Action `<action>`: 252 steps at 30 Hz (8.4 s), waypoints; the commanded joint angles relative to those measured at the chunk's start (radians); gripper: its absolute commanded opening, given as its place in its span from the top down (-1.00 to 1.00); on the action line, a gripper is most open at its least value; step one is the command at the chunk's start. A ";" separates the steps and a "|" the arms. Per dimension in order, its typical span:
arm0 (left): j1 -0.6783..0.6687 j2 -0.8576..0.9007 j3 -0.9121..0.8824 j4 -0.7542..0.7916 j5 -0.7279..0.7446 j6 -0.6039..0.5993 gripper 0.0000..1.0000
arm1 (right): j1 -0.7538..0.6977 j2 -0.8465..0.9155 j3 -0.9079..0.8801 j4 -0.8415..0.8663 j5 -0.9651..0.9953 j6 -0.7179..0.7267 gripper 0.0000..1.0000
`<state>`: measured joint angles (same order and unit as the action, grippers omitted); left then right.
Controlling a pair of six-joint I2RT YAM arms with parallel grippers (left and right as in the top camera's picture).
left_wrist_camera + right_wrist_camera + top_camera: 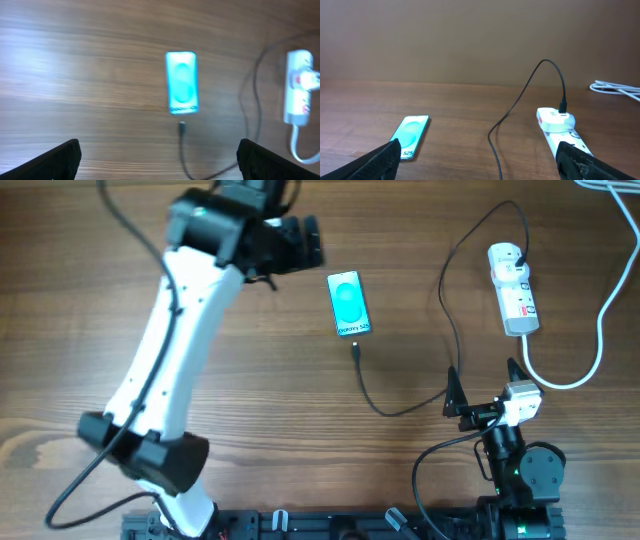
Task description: Plug charger to phone and switch on socket
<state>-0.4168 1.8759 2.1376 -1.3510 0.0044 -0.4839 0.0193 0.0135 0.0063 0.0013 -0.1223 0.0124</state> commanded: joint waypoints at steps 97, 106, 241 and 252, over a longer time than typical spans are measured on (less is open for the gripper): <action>-0.206 0.624 -0.111 0.379 -0.169 -0.077 -0.76 | 0.006 0.003 -0.001 0.006 0.013 -0.012 -0.99; -0.177 0.624 -0.111 0.391 -0.099 -0.077 -0.58 | 0.006 0.003 -0.001 0.006 0.013 -0.012 -0.99; 0.106 0.394 -0.110 0.409 1.124 -0.811 -0.53 | 0.555 1.619 1.411 -0.598 0.389 2.031 0.91; 0.118 0.394 -0.110 0.409 1.164 -0.841 -0.17 | 0.555 1.550 1.411 -0.597 0.348 2.037 0.92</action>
<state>-0.3054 2.3093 2.0277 -0.9413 1.1278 -1.3163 0.5732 1.5871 1.3983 -0.5983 0.2607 2.0235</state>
